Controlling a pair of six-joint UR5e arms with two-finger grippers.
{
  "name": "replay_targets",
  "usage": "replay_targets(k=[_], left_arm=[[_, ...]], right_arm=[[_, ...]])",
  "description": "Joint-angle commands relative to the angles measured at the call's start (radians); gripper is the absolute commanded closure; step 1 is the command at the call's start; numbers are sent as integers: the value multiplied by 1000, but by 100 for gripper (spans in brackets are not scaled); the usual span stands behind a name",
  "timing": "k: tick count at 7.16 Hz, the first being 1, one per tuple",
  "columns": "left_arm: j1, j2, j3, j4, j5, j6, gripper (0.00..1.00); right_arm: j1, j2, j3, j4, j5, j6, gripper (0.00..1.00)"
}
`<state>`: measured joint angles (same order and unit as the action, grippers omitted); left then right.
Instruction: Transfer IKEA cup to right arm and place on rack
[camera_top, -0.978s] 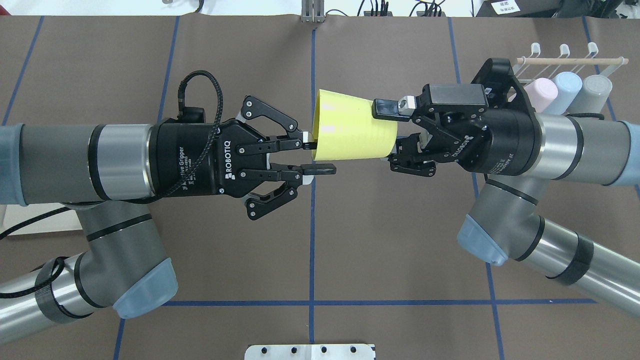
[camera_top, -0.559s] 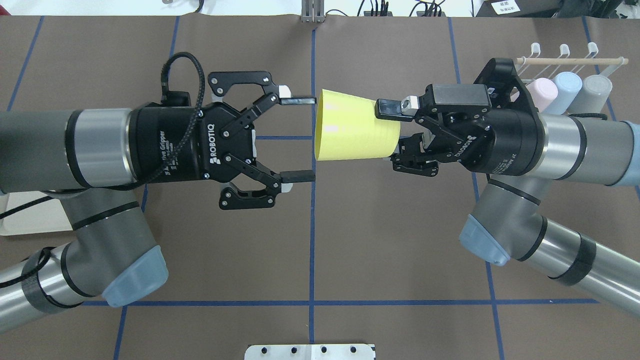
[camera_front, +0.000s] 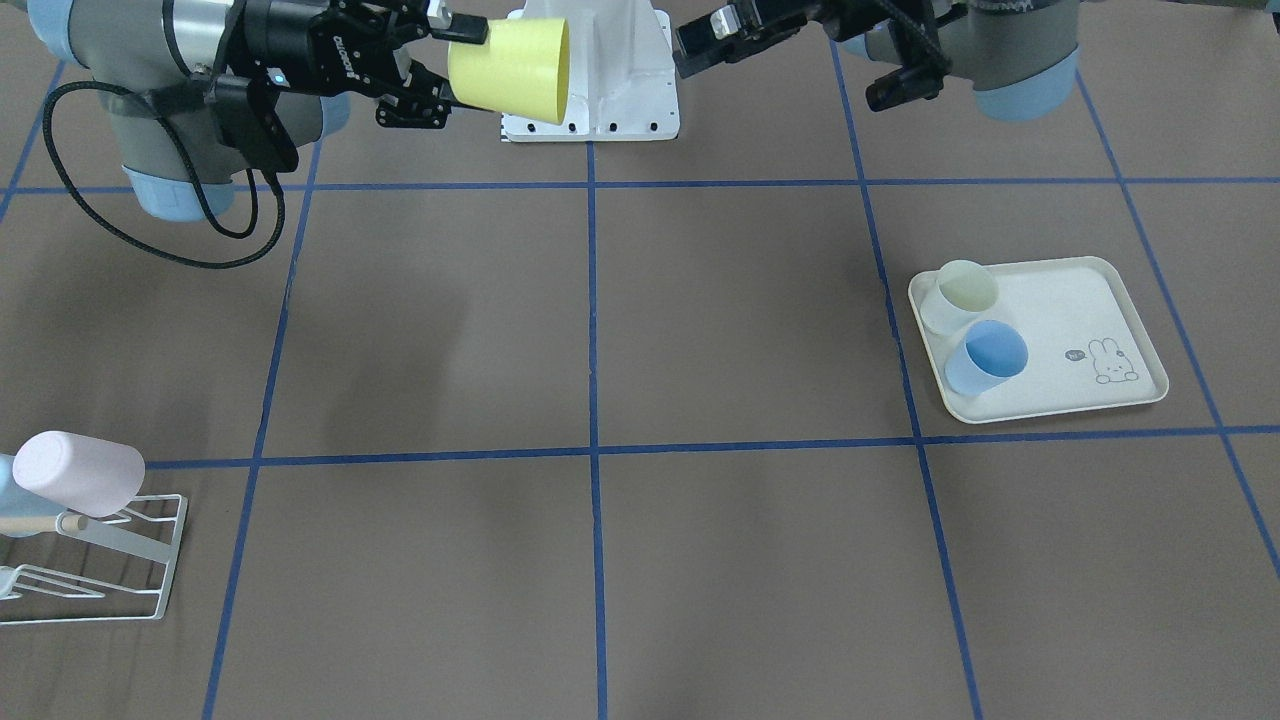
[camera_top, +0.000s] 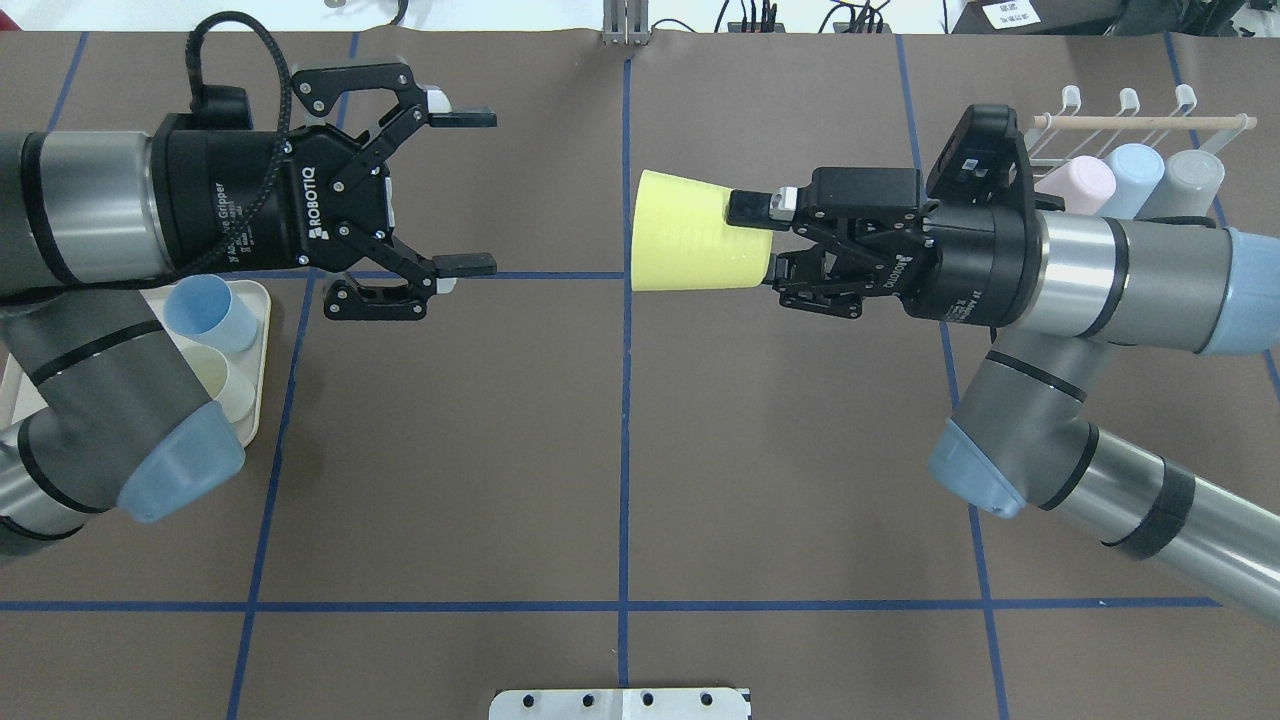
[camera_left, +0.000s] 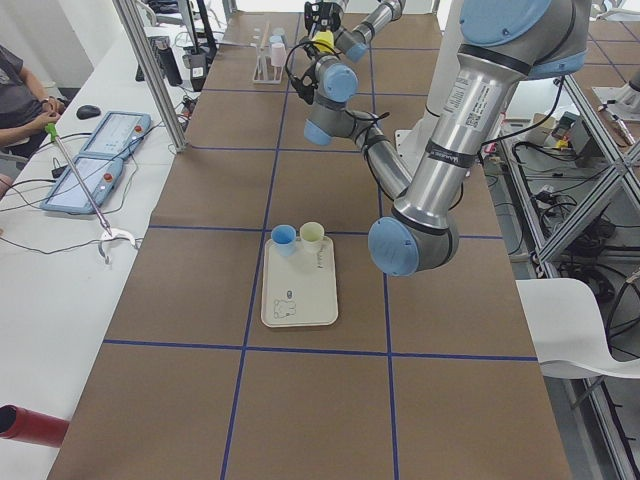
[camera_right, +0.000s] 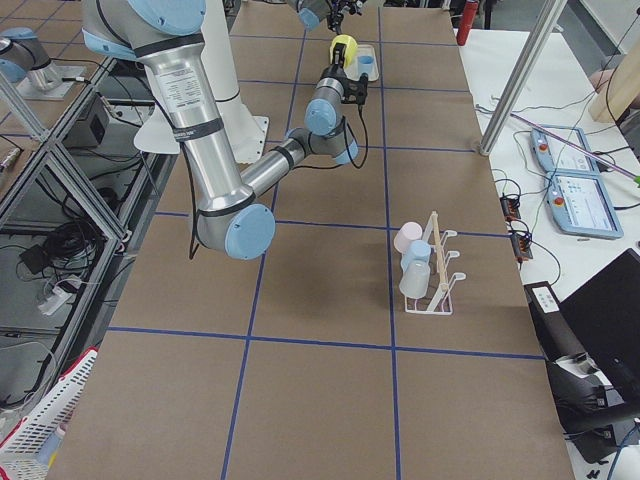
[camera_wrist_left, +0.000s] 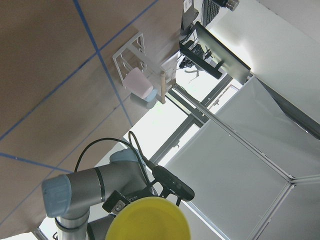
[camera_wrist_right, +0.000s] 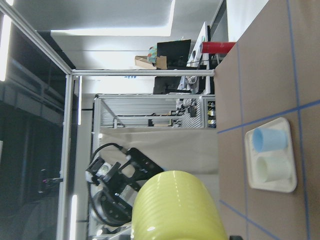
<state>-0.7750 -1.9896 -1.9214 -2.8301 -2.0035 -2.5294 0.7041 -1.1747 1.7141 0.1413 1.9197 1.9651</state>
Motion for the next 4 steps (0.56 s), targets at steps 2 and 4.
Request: replay_targets(k=[2,4], left_arm=[[-59,29,-1,238,-55,246,0],[-96,83,1,352,-55,485,0]], right_arm=[[114,-43,5,-343,45,-267,78],[266,-43,7,-599,233,-540,78]])
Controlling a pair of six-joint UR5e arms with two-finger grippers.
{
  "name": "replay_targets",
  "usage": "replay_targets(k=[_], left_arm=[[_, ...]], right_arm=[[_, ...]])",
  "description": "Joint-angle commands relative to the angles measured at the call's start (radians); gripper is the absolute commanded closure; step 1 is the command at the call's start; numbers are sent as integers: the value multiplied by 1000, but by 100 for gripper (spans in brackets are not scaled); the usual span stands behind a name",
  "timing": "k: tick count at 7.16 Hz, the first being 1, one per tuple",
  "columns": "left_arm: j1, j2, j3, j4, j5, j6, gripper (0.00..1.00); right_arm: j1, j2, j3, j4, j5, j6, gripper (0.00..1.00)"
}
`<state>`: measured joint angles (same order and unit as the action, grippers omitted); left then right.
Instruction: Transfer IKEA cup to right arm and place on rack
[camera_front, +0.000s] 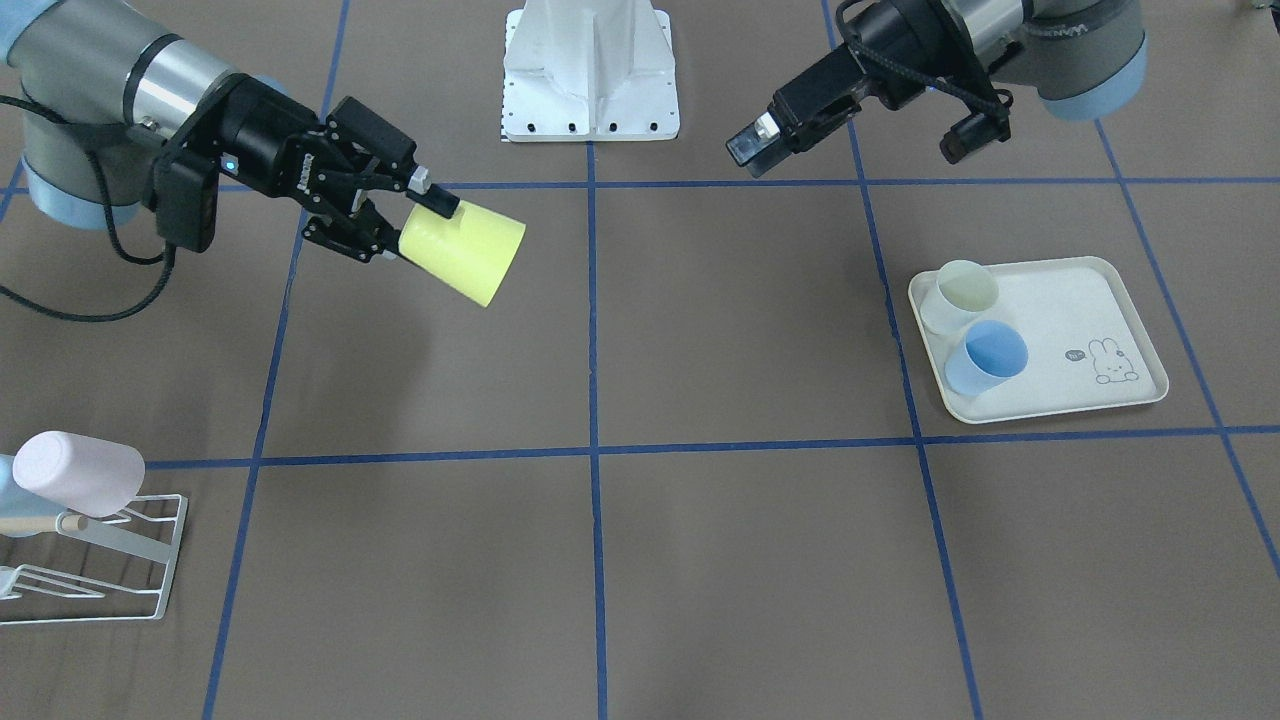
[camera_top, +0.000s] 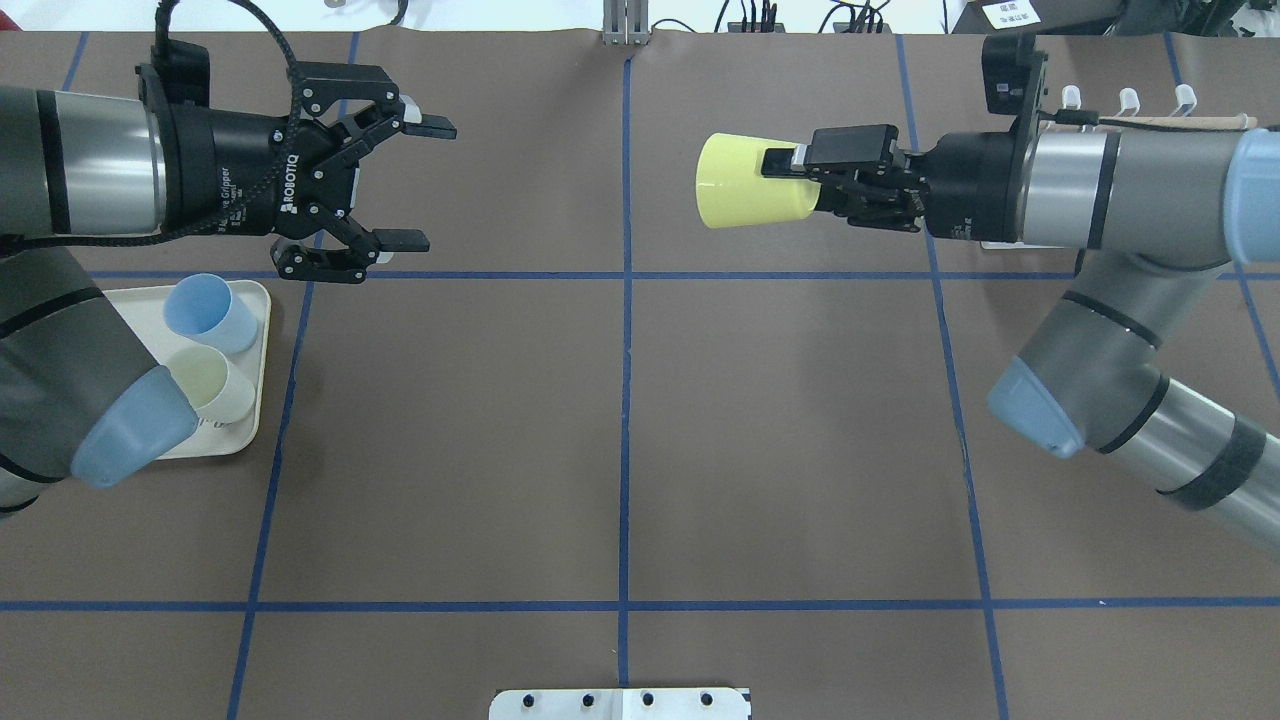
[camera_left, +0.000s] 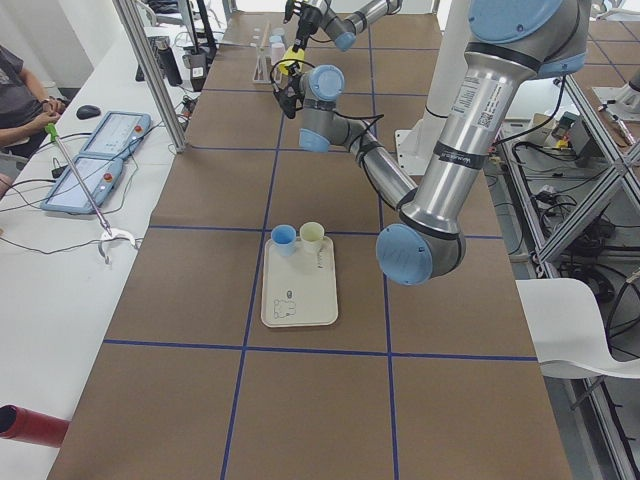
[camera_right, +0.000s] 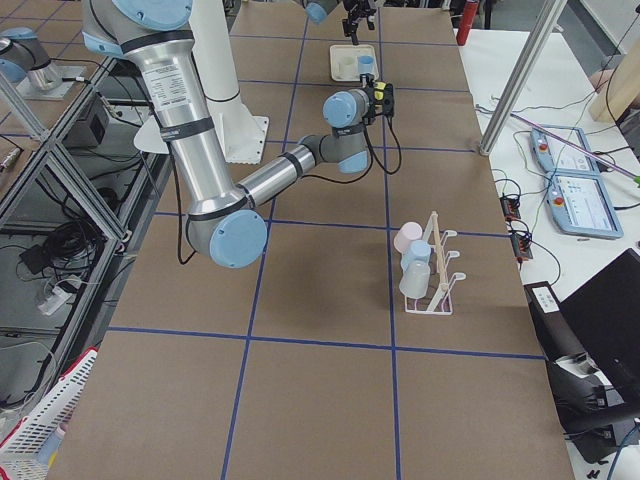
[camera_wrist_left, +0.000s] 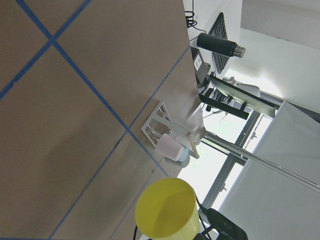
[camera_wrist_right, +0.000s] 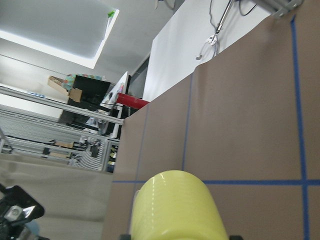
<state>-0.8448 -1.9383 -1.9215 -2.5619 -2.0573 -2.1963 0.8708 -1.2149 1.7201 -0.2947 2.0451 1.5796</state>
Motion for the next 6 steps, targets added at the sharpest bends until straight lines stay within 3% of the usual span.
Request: replay_targets(k=[1,3,6], left_arm=[[-60,45,-2,224,-18,332,0],[-129,62,-33,554,-35,667,0],[-172,203,-48,612,-32,993,0]], right_arm=[[188,2,6,-298,168,-284,78],[308,5,19,-566,258,-574,78],[385,87,6,-1043,256,-1046,80]])
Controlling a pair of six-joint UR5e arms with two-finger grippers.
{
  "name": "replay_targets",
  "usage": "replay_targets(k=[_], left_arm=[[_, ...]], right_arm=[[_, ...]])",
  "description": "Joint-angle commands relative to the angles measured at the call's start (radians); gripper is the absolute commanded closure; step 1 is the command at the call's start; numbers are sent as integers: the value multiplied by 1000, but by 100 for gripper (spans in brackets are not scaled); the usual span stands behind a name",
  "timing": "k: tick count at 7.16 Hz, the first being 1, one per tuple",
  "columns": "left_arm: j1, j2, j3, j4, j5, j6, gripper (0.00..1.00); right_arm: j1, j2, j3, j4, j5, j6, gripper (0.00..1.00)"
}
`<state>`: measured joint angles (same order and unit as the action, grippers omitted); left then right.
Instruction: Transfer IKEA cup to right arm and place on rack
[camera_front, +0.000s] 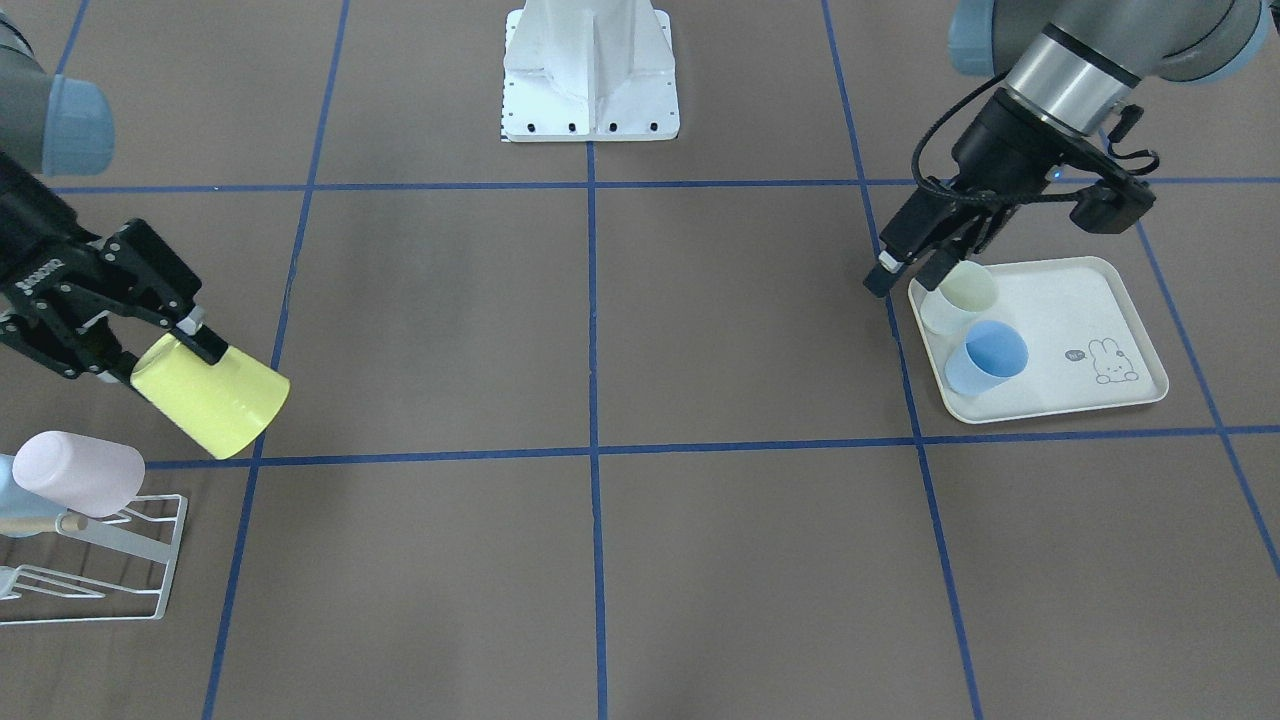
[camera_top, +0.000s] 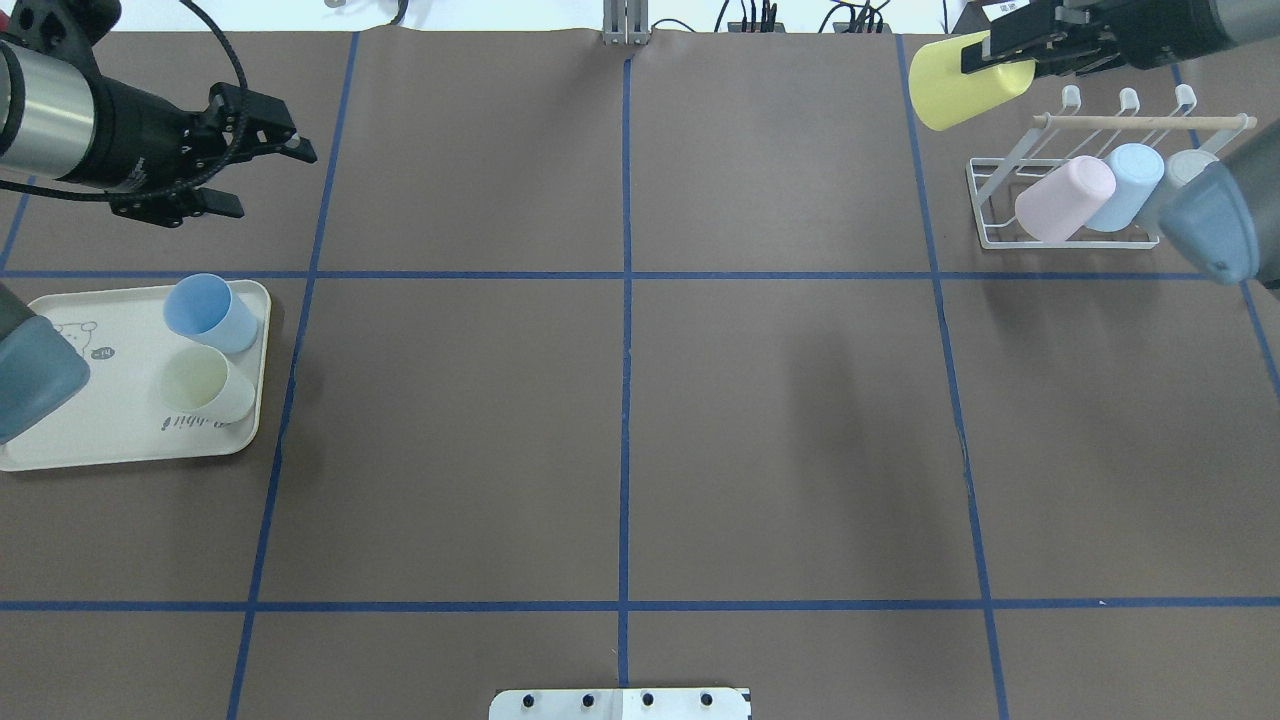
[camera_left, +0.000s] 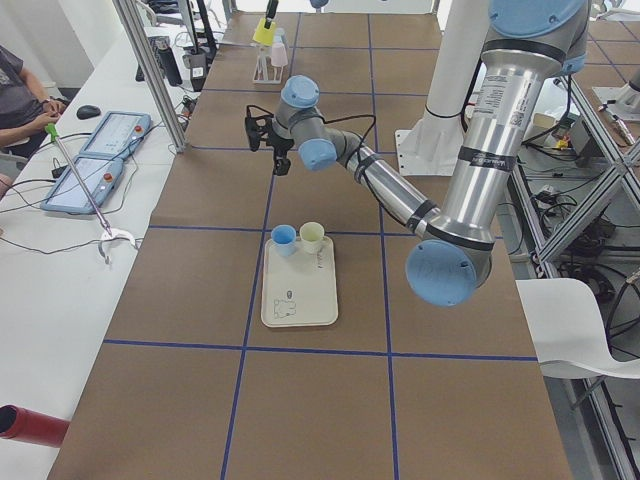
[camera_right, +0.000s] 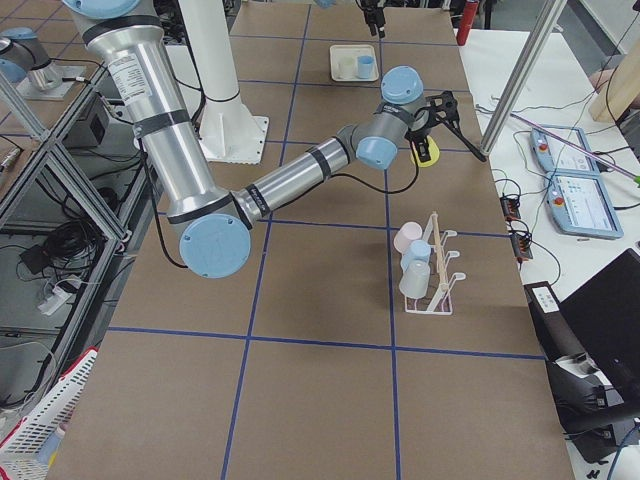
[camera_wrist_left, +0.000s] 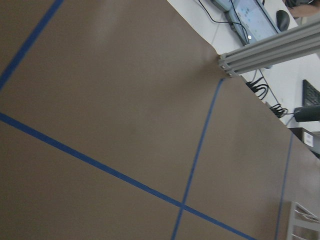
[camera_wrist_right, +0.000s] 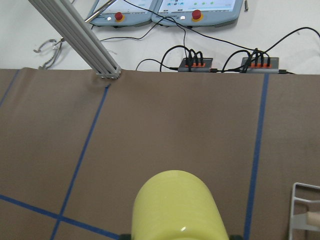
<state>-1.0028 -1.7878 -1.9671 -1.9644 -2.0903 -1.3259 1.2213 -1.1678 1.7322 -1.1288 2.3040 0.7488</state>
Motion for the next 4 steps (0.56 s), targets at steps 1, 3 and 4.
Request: replay_targets(k=[1,3,4], left_arm=[[-14,59,-1,15,4,126,0],[-14,71,0,13,4,129,0],[-14,73,-1,13,6,128,0]], right_arm=[[65,60,-26,-323,-5,-324,80],[119,187,-226,-394,6,-419,80],[133,235,-332,-391,6,-463,79]])
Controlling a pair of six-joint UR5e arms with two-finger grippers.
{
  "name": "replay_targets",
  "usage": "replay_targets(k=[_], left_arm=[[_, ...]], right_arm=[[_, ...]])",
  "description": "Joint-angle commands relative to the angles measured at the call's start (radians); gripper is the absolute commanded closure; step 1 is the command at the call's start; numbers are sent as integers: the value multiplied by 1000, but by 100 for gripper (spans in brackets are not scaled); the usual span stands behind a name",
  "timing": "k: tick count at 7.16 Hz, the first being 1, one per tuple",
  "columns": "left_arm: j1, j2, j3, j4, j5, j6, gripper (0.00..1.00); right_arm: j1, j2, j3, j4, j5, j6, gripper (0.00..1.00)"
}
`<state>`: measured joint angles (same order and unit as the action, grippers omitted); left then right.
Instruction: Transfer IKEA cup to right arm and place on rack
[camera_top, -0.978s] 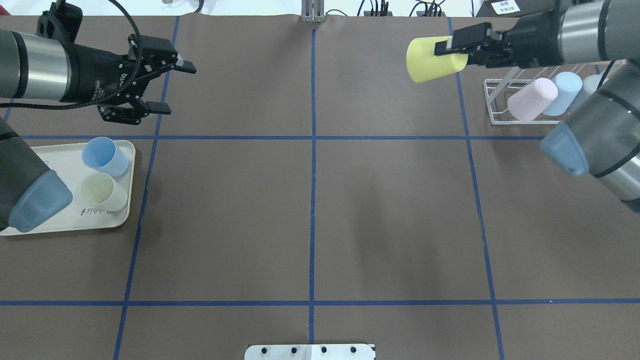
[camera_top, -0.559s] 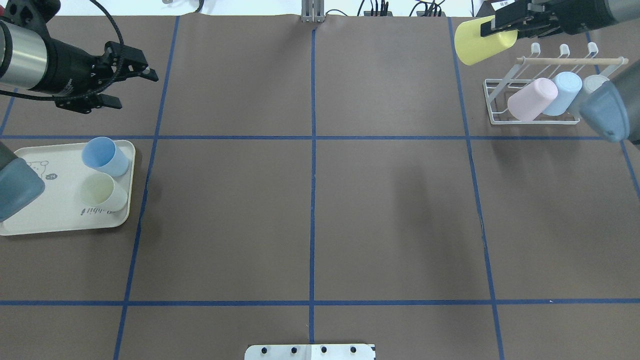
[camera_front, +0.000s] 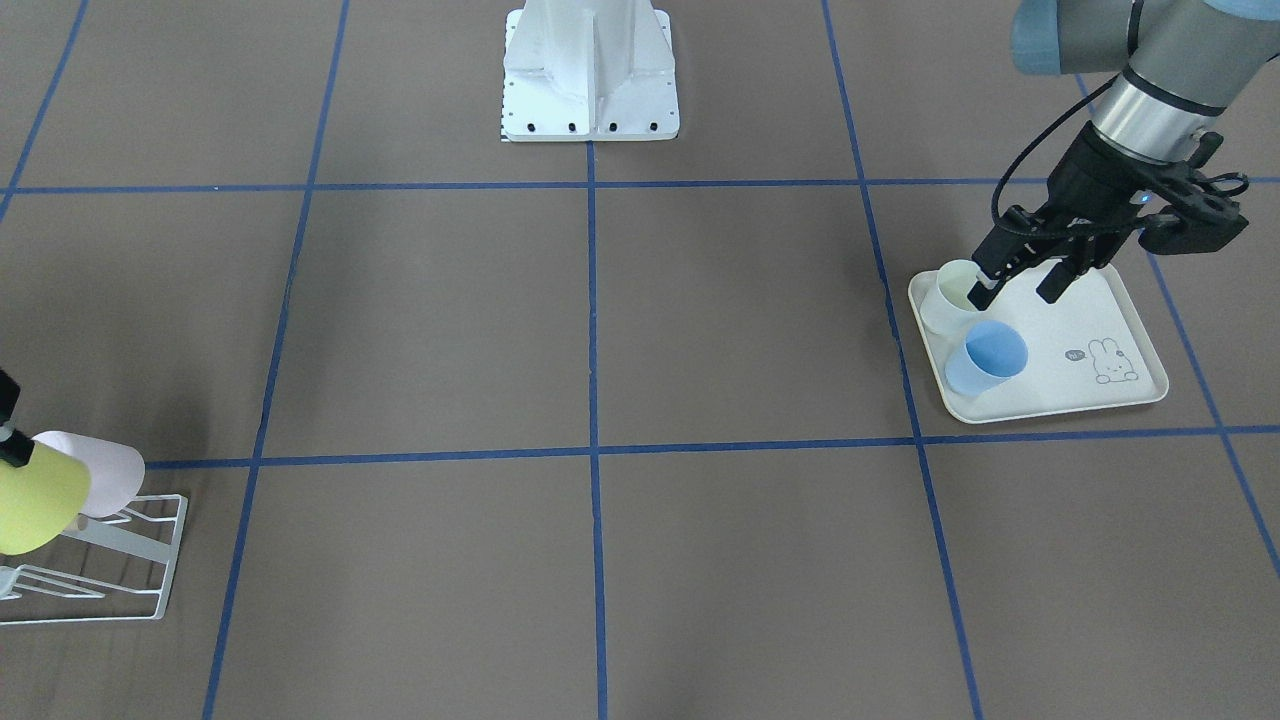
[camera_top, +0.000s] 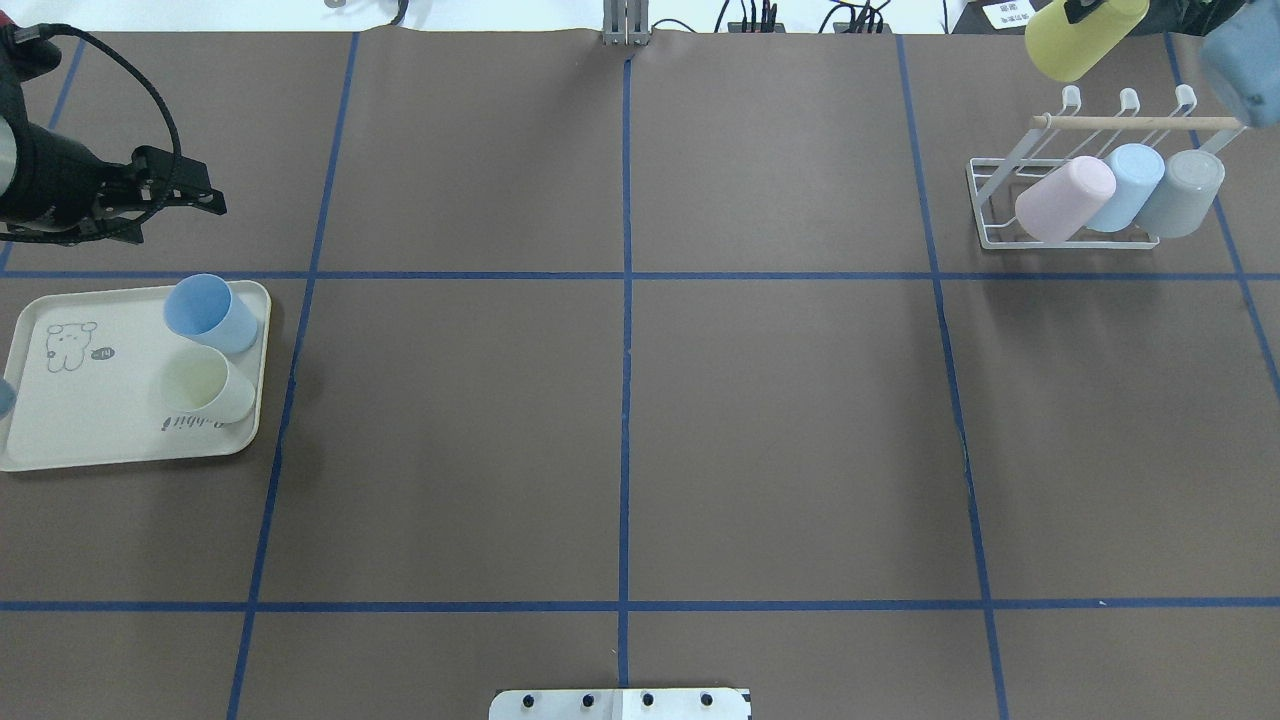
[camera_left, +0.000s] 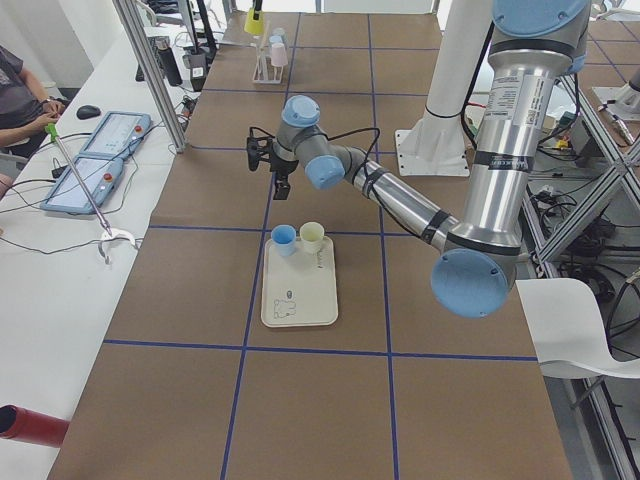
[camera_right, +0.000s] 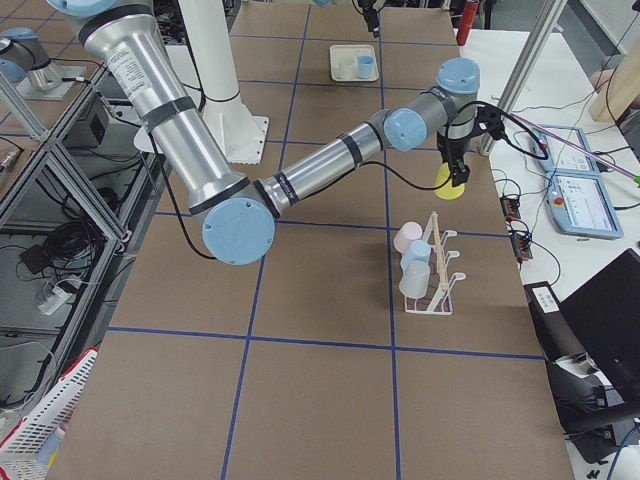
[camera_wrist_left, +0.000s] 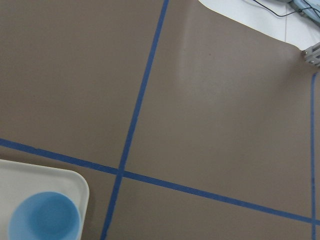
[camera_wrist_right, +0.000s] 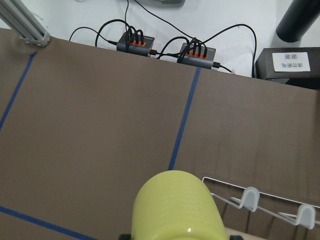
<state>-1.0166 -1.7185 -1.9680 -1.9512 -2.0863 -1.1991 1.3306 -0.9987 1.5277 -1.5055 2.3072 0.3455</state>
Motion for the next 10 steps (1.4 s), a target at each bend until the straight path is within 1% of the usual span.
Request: replay_targets(k=[1,2,4,10], left_arm=[[0,4,-2,0,3,0,0],[1,4,0,0,6,-3,0],[1,4,-3,0,8,-14,0],[3,4,-6,0,8,-16,0]], right_arm=[[24,71,-200,-12,1,-103,79],[24,104,-268,-10,4,-108,79],[24,107,-316,-9,9,-149,79],[-13,94,-340,-5,8,-161,79]])
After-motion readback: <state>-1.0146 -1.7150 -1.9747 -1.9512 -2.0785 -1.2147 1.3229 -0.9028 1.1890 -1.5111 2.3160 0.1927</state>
